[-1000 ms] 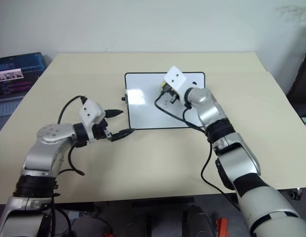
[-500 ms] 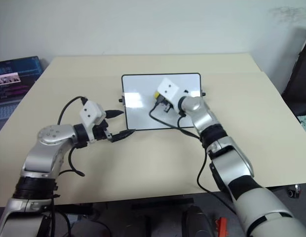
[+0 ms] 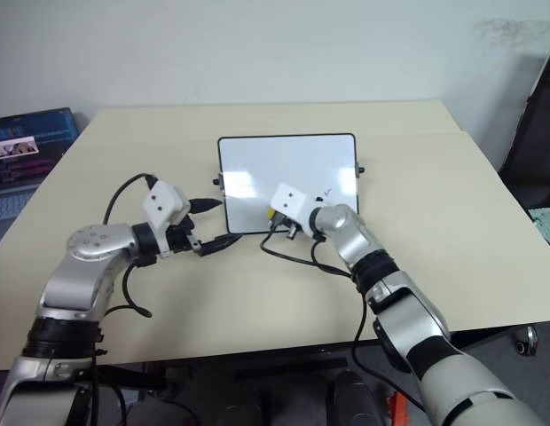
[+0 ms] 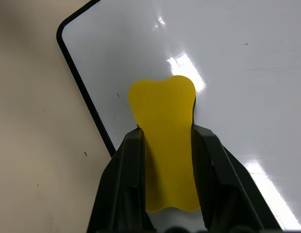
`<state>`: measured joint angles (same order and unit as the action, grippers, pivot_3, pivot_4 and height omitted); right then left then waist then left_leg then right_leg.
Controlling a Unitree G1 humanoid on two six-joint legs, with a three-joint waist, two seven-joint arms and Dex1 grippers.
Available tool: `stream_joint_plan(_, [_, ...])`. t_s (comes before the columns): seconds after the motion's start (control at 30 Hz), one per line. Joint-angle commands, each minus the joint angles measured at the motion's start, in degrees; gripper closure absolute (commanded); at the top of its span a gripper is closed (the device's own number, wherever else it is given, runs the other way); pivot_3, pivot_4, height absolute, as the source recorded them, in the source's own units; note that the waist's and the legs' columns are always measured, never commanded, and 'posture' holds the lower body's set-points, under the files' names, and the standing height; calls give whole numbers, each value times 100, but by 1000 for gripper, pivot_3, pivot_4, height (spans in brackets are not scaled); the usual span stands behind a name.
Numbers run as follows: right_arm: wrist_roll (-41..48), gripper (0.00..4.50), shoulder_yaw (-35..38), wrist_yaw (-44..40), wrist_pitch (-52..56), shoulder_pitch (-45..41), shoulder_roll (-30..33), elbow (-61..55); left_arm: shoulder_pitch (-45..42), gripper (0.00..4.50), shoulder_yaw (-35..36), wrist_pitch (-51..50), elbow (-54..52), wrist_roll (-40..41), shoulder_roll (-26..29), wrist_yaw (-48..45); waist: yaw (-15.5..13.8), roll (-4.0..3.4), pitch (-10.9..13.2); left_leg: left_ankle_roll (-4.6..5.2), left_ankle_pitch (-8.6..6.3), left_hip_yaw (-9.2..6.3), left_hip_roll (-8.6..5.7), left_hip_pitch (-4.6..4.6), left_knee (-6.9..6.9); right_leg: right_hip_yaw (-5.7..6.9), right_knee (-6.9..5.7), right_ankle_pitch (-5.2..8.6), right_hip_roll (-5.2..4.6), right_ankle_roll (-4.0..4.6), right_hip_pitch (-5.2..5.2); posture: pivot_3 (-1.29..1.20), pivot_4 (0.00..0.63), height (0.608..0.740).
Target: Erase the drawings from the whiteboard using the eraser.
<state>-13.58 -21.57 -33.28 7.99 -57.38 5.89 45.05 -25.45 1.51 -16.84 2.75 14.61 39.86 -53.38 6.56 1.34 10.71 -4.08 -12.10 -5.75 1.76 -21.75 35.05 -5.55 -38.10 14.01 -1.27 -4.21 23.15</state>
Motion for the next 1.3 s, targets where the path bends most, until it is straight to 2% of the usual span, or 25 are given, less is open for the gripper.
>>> stream_joint_plan(0.03, [-47, 3532, 179, 145, 211, -119, 131, 73, -88, 0, 59, 59, -142, 25, 28, -9, 0, 0, 0, 0, 0, -1, 0, -1, 0, 0, 0, 0, 1, 0, 0, 0, 150, 740])
stream_joint_plan(0.13, [155, 3532, 333, -78, 333, -168, 179, -365, -94, 0, 79, 58, -136, 46, 29, -17, -4, 0, 1, 0, 0, -3, 0, -5, 0, 0, 2, 0, 1, 0, 1, 0, 150, 740])
stream_joint_plan(0.37, [667, 3533, 575, -996, 1431, -14, 655, -2528, -164, 0, 148, 102, 3, 49, 113, -71, -40, -4, 5, -2, -2, -17, -1, -59, -8, 10, 14, 2, 1, 3, 37, 0, 150, 740])
stream_joint_plan(0.5, [935, 3533, 744, -1419, 2028, 190, 1202, -3677, -209, 0, 202, 136, 90, 35, 177, -104, -62, -4, 5, -6, -5, -27, -1, -108, -10, 23, 13, -9, 0, 27, 82, 0, 150, 740])
stream_joint_plan(0.6, [1057, 3533, 948, -1544, 2325, 260, 1679, -4123, -236, 0, 243, 166, 155, 35, 235, -143, -103, -5, 7, -8, -6, -27, -2, -126, -11, 25, 18, -9, -2, 28, 97, 0, 150, 740])
stream_joint_plan(0.73, [929, 3533, 1144, -1865, 2293, 702, 2961, -4284, -268, 0, 307, 190, 270, 80, 394, -297, -199, -3, 8, -9, -7, -26, -2, -125, -12, 30, 25, -7, -3, 28, 92, 0, 150, 740])
stream_joint_plan(0.93, [909, 3533, 1330, -1814, 1779, 1296, 3615, -3893, -335, 0, 272, 300, 524, -9, 504, -424, -146, -3, 8, -8, -7, -9, -2, -119, -12, 12, 28, 5, -2, 9, 92, 0, 150, 740])
stream_joint_plan(1.1, [831, 3533, 1362, -1731, 1695, 1613, 3956, -3944, -338, 0, 257, 375, 628, -75, 542, -457, -150, -5, 10, -8, -7, -2, -2, -119, -12, 6, 28, 3, -3, 12, 94, 0, 150, 740])
stream_joint_plan(1.3, [789, 3533, 1326, -1571, 1710, 1724, 3914, -4103, -341, 0, 200, 516, 755, -240, 441, -366, -164, -4, 10, -9, -7, -1, -2, -118, -11, 6, 27, 4, -3, 11, 94, 0, 150, 740])
